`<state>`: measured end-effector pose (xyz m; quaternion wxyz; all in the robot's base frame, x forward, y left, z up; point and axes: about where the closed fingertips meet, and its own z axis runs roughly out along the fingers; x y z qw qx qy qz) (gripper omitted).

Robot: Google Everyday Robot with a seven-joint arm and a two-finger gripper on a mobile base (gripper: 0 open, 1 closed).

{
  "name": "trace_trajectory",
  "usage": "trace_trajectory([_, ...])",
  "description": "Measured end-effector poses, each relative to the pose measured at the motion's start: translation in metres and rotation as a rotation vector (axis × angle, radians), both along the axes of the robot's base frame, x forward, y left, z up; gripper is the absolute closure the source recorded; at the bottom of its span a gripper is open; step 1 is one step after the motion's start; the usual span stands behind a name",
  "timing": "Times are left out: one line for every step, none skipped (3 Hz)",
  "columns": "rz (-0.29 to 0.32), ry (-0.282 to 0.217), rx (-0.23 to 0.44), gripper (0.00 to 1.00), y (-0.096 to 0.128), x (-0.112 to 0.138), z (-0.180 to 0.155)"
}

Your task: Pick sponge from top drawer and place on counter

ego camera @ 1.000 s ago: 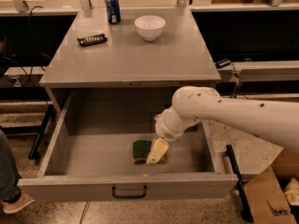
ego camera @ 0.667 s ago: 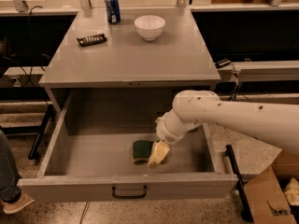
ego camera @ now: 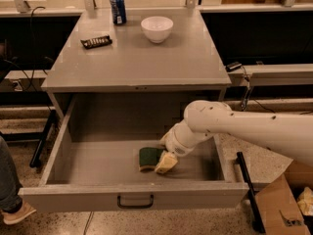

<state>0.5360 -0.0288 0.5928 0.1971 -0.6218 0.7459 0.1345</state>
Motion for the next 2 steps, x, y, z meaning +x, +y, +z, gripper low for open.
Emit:
trace_trajectory([0.001, 0.005, 0.009, 0.66, 0.0006, -0.0008, 0.0029])
trace_trajectory([0.001, 0.005, 0.009, 0.89, 0.0006, -0.0008, 0.0053])
